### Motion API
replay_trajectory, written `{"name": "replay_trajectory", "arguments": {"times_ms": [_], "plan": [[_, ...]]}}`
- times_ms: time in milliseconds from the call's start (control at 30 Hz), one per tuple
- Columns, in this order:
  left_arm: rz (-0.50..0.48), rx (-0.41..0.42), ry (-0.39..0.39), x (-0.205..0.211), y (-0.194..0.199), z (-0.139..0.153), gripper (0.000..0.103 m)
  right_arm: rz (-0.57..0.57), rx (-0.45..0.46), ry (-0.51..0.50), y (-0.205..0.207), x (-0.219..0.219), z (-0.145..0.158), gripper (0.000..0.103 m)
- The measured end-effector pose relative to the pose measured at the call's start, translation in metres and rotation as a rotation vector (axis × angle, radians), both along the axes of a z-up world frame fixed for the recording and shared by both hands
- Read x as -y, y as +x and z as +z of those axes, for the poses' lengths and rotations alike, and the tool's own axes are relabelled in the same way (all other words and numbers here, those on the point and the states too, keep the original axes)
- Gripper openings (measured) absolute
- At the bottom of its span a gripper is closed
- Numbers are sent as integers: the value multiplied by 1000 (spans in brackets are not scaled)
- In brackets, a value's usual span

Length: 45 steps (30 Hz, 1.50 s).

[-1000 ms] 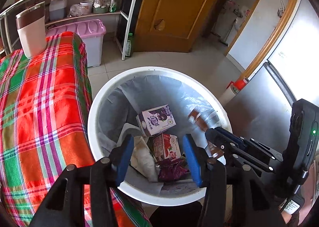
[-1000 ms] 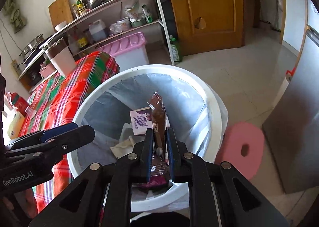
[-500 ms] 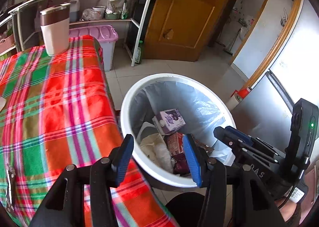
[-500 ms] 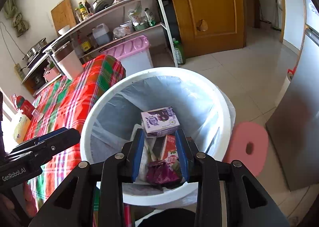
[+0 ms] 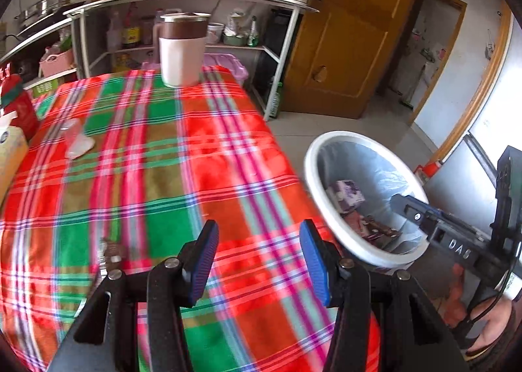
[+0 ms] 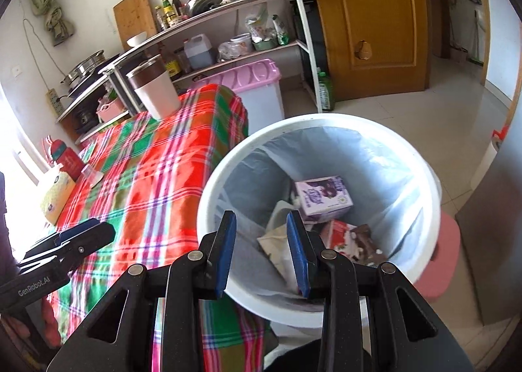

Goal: Collect trash
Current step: 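Grasp the brown coffee stick with the left tool while the right tool returns over the table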

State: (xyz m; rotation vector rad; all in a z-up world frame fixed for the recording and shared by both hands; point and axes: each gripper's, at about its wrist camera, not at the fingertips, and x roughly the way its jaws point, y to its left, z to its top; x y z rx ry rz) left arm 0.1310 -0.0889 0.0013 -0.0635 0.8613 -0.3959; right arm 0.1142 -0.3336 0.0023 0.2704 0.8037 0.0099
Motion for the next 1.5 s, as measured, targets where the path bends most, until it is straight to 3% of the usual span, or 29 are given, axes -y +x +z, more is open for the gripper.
{"name": "replay_trajectory", "arguments": {"times_ms": [233, 333, 533, 800, 1033, 1200, 1367, 1500], "plan": [[77, 8, 50, -53, -7, -6, 54, 66, 5, 9, 6, -34, 2, 33], [105, 22, 85, -71, -12, -10, 60, 104, 3, 14, 10, -51, 1, 33], [151, -18, 97, -102, -13, -26, 60, 167, -8, 8, 13, -82, -4, 33], [138, -67, 86, -114, -6, -45, 60, 219, -23, -9, 20, -115, -7, 33], [116, -41, 110, -111, 2, -46, 60, 241, -26, -21, 24, -133, -6, 33], [93, -7, 177, -109, 2, -48, 46, 264, -29, -33, 28, -149, -5, 33], [96, -15, 148, -122, 3, -47, 29, 286, -36, -38, 32, -165, -5, 33], [115, -15, 127, -134, 3, -47, 23, 308, -37, -44, 35, -180, -6, 33]]}}
